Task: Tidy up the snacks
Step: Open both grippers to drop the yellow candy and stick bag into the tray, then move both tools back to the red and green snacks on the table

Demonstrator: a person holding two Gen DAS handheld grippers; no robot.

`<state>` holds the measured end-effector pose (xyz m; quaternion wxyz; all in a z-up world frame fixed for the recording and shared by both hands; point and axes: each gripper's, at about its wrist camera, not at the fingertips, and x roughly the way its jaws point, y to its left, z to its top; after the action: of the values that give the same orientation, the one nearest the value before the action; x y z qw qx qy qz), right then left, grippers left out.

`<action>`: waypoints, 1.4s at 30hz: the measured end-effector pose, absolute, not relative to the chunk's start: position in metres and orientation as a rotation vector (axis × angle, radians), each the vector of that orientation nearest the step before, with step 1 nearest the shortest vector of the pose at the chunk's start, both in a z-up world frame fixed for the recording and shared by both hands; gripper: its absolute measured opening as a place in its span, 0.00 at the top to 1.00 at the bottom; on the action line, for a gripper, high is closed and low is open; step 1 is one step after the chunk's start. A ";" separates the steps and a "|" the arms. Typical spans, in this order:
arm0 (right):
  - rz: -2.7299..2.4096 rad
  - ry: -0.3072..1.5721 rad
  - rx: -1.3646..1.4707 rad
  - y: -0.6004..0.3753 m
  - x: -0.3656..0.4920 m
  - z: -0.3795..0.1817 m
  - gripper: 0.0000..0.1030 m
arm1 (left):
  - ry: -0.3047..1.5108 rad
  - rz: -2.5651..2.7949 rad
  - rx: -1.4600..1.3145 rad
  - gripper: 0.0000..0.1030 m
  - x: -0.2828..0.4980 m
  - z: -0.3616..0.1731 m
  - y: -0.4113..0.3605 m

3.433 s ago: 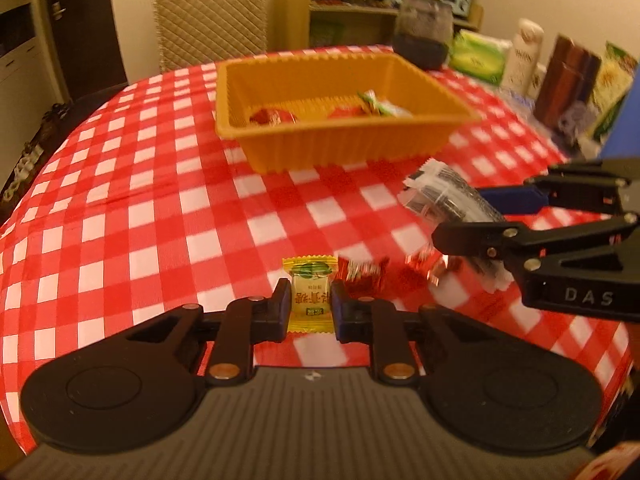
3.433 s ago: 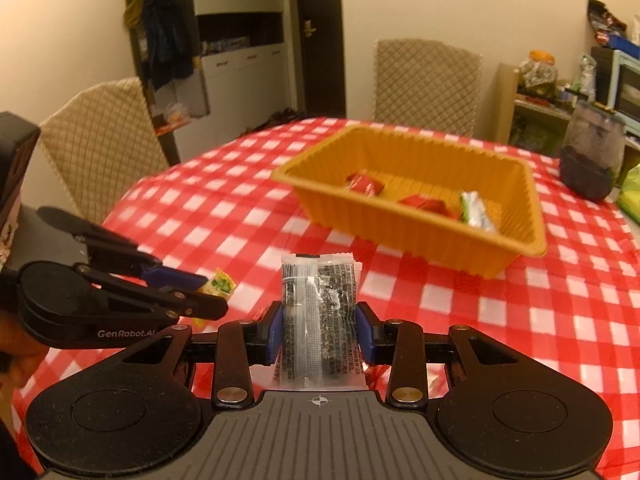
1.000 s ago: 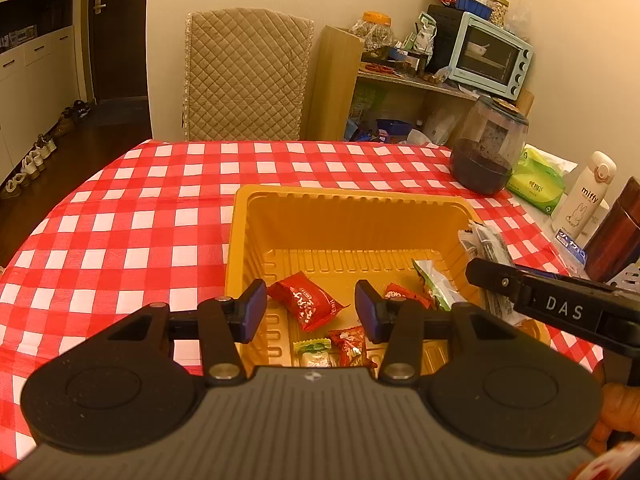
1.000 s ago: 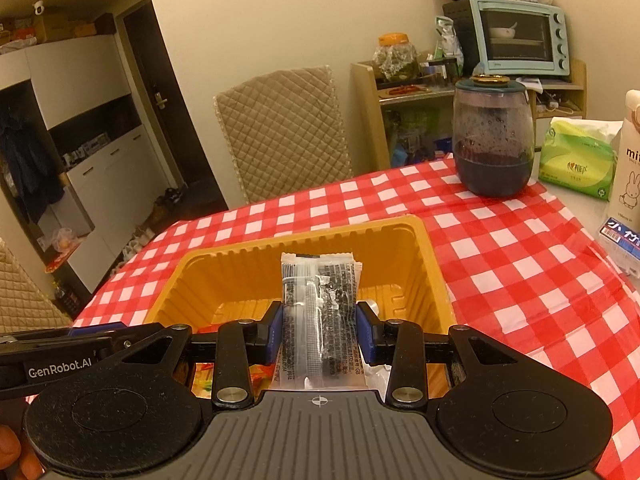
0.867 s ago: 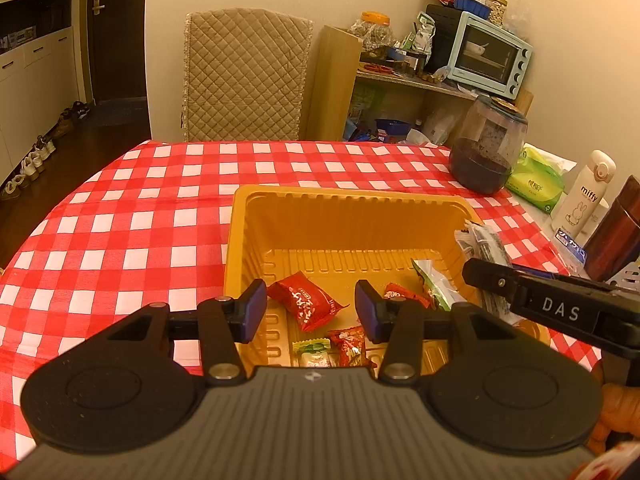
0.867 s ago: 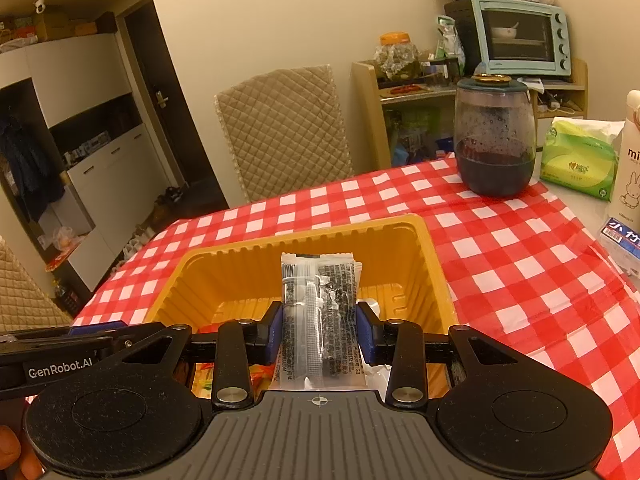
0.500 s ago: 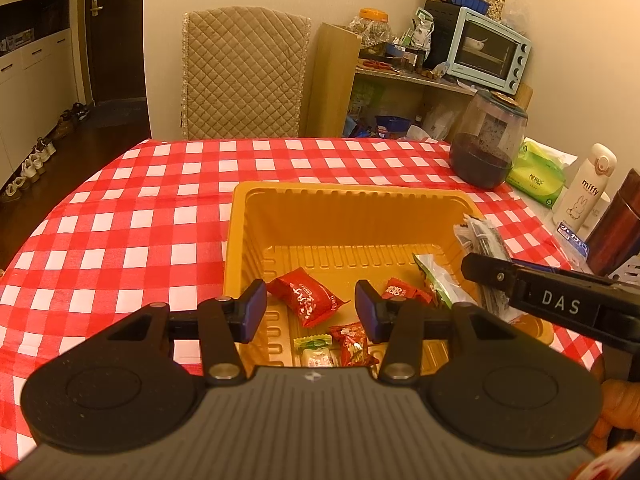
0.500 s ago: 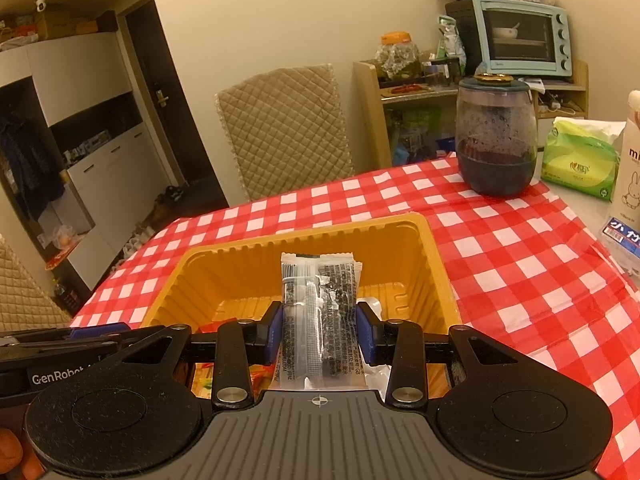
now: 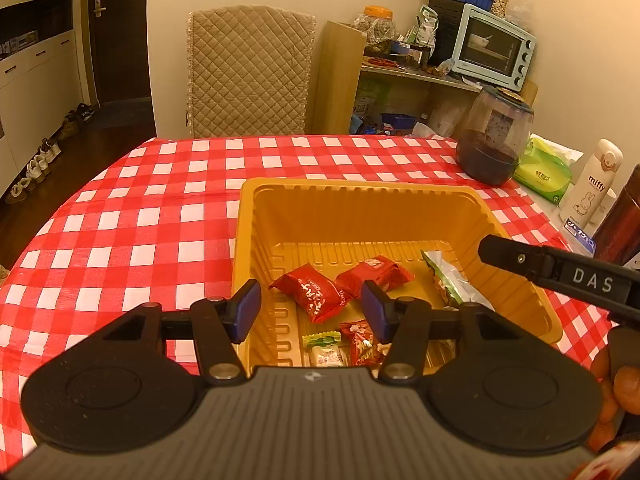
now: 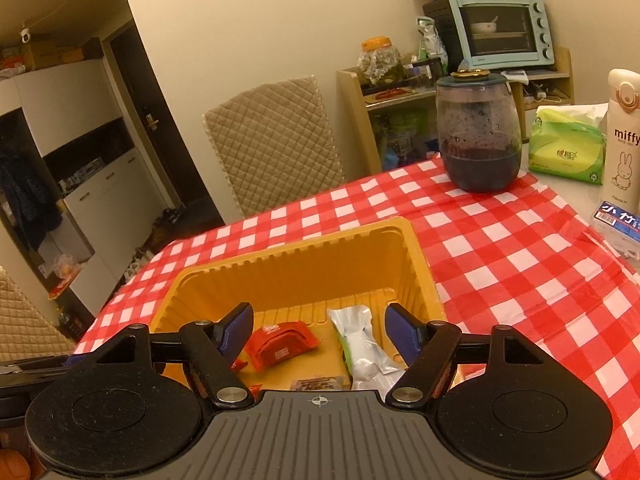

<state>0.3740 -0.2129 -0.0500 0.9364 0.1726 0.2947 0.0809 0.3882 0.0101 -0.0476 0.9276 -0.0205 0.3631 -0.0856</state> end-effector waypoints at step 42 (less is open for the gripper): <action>0.044 0.555 0.354 -0.280 0.257 -0.037 0.30 | 0.707 -0.186 -0.012 0.41 0.273 -0.035 0.009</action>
<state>0.2566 -0.2800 -0.0368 0.9460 0.1739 0.2727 0.0217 0.2734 0.0088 -0.0353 0.9340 -0.0059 0.3455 -0.0911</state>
